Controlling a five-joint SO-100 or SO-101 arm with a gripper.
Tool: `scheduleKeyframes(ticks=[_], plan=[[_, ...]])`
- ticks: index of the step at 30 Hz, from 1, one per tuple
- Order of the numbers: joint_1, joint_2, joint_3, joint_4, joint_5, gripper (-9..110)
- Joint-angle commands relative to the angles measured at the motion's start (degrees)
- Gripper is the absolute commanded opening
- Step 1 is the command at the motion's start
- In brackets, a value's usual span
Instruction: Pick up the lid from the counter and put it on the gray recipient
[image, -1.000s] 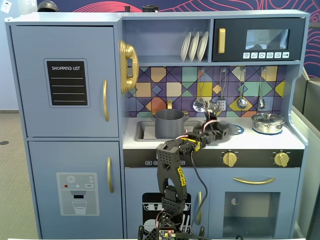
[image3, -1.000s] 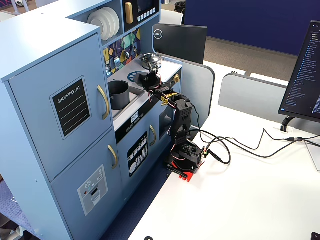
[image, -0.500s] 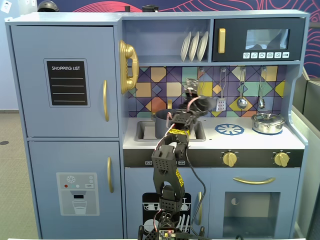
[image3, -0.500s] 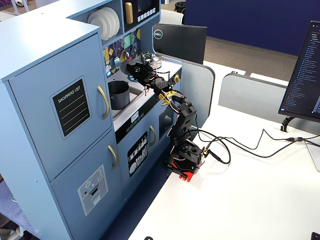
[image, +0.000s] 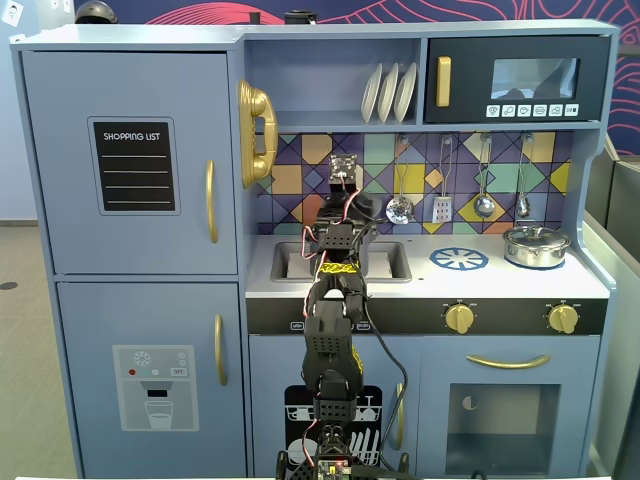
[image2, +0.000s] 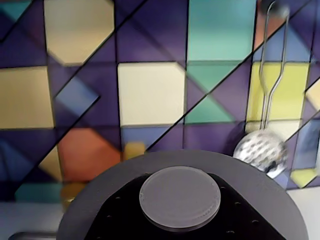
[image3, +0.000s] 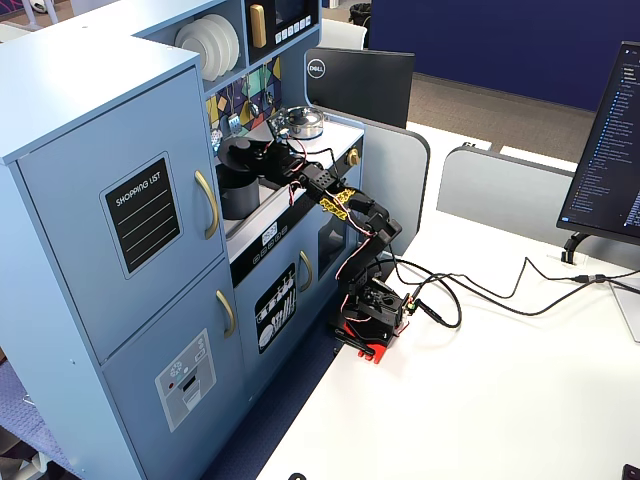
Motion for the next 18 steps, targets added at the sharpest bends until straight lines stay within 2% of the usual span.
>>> scheduleKeyframes(ticks=[1, 18], plan=[[-2.6, 3.8, -0.1, -0.5, -1.0, 0], [-3.0, 1.4, 3.2, -2.2, 0.7, 0]])
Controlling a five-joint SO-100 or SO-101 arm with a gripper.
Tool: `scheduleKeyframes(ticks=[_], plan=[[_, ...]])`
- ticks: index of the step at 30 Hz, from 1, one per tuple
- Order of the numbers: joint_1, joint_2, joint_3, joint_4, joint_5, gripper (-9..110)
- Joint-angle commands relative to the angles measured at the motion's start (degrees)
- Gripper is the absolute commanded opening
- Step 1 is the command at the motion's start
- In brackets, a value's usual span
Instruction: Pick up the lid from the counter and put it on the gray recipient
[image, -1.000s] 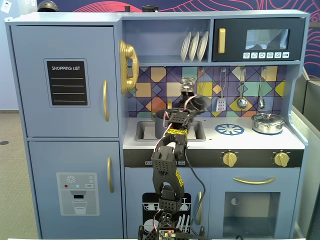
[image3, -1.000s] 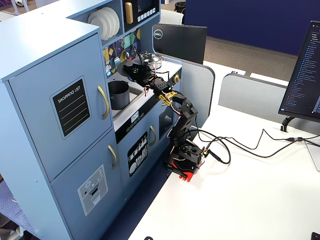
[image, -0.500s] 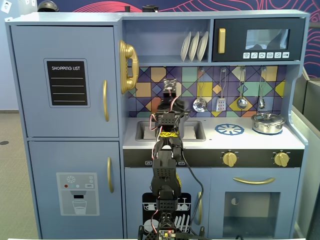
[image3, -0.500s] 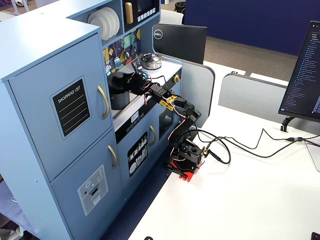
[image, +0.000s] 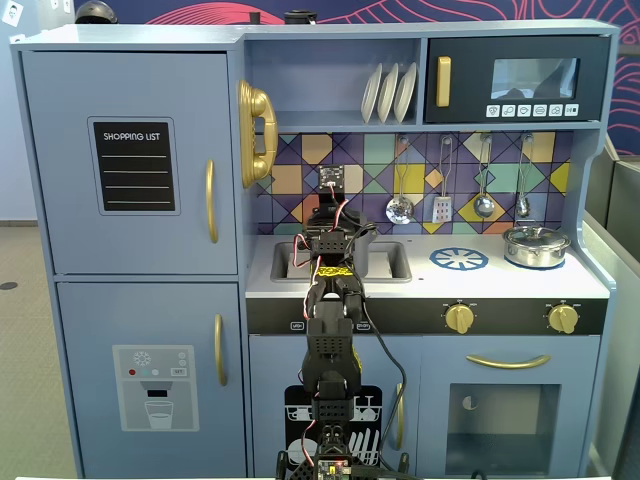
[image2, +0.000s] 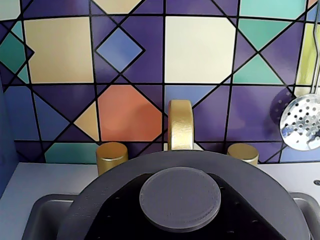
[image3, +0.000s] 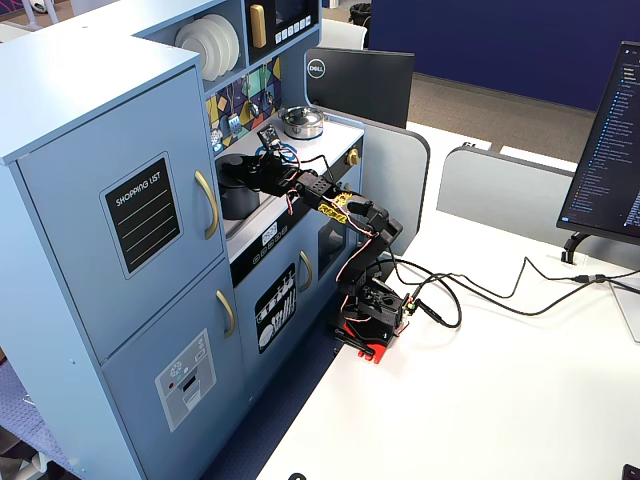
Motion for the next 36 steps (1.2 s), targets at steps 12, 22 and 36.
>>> scheduleKeyframes(ticks=[12, 22, 36], plan=[[1.7, -2.5, -1.0, -4.6, 1.9, 0], [2.6, -3.8, 0.0, -4.6, 0.8, 0], [0.4, 10.8, -3.3, 23.0, 1.7, 21]])
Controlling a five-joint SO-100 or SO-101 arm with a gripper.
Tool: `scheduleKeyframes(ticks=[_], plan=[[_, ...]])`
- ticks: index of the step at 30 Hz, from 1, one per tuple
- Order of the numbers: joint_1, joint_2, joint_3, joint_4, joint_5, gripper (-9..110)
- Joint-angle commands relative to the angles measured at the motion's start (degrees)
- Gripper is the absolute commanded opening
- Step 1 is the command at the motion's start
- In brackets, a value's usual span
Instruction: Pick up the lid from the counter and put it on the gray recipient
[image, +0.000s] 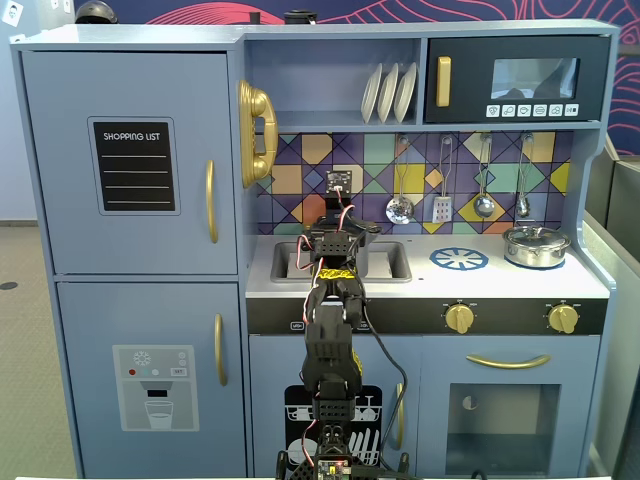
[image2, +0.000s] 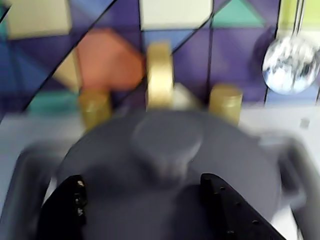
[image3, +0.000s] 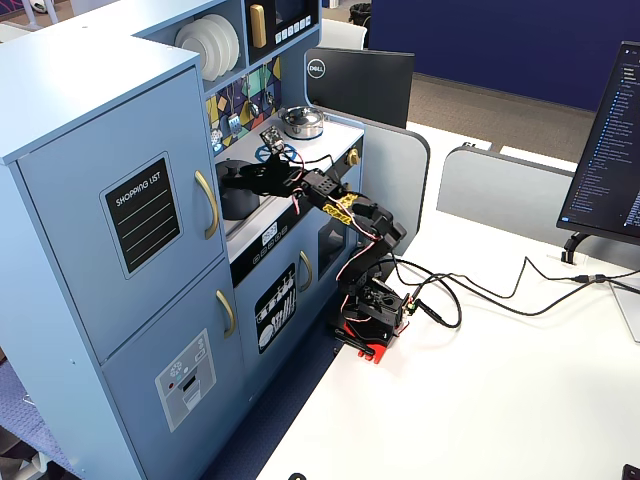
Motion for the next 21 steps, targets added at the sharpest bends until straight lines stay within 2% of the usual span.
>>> scheduleKeyframes(ticks=[1, 6, 8, 14, 21], plan=[[-1.6, 7.8, -4.8, 11.2, 0.2, 19], [-3.7, 21.2, -4.1, 35.6, -0.3, 0], [-4.0, 28.0, 1.1, 40.6, 2.1, 0], [-1.1, 43.9, 23.2, 46.8, 4.0, 0], [2.8, 56.0, 51.2, 47.9, 7.8, 0]])
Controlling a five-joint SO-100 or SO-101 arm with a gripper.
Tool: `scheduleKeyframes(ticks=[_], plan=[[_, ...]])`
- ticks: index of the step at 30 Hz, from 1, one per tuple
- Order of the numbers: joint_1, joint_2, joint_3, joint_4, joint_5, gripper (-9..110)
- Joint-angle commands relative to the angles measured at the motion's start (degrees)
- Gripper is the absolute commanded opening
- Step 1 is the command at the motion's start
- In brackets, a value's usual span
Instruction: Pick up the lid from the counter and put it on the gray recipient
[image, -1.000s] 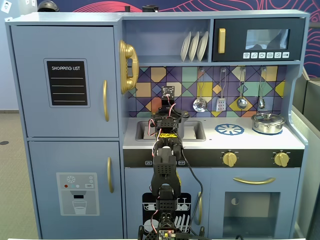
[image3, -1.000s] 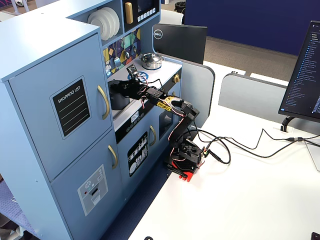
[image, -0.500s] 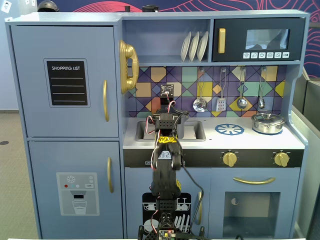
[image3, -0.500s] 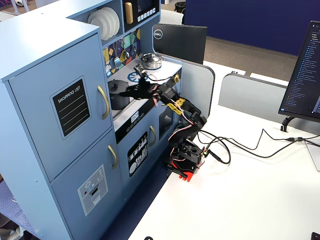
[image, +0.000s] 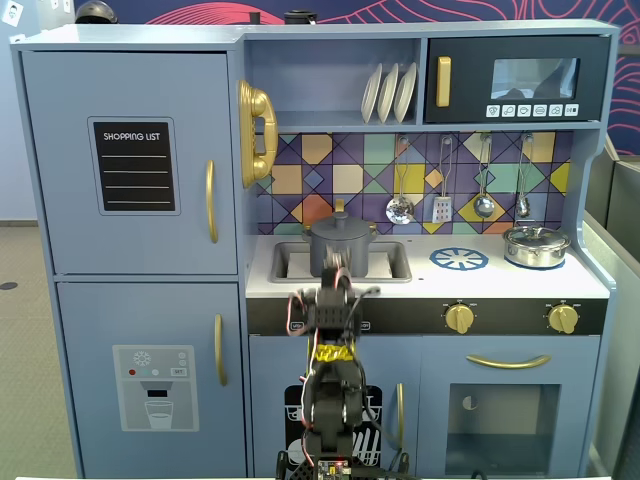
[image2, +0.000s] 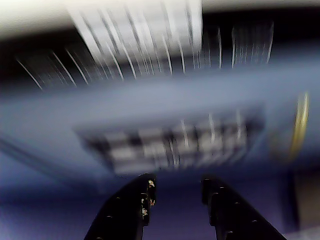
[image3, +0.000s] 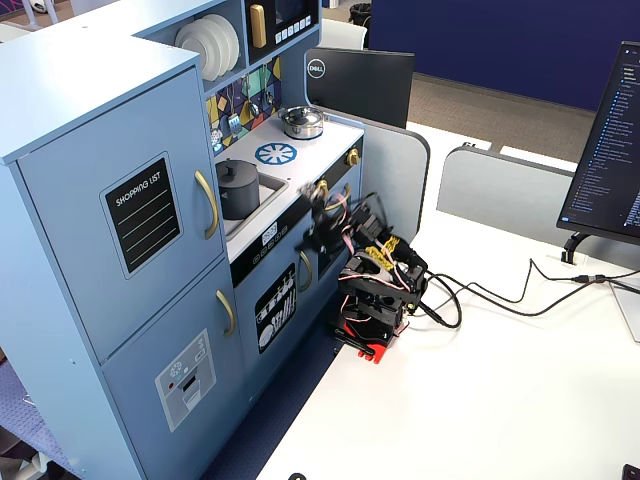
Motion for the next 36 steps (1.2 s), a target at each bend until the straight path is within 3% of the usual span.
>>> scheduleKeyframes(ticks=[1, 6, 12, 36], plan=[[2.8, 6.4, 11.4, 1.2, 1.0, 0], [1.8, 6.4, 22.3, 4.2, 0.6, 0], [-1.0, 6.5, 22.9, 15.9, -0.1, 1], [1.4, 6.5, 22.9, 15.9, 0.4, 5]])
